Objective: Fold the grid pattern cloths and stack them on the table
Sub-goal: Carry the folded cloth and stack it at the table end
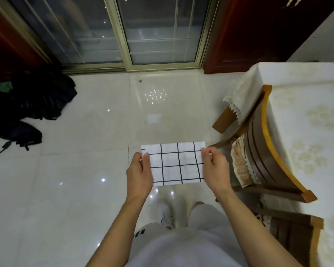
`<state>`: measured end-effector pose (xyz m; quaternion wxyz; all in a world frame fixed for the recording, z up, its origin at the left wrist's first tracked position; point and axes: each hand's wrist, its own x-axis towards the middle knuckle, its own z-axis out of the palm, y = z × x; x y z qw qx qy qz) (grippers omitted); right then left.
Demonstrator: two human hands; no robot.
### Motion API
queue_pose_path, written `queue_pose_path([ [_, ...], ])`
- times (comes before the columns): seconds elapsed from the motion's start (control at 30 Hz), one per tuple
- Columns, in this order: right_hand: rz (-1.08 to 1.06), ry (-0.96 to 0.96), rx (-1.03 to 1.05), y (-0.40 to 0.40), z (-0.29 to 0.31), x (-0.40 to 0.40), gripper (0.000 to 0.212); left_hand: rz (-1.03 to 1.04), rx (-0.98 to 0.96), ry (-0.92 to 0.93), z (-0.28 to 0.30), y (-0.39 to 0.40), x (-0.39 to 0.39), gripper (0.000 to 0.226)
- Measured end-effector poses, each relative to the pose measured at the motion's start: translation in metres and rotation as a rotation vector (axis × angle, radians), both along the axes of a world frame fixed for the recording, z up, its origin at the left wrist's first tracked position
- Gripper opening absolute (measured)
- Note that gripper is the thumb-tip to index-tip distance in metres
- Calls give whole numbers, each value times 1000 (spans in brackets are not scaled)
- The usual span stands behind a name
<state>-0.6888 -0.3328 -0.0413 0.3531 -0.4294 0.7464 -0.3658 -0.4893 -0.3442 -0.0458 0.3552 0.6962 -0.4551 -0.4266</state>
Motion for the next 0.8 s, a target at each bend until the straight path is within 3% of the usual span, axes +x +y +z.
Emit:
queue_pose_path([
  [0.37, -81, -25, -56, -161, -9, -28, 28, -59, -42, -45, 5, -172, -31, 39],
  [0.8, -161, -23, -79, -405, 1, -143, 26, -111, -60, -63, 17, -423, -145, 38],
])
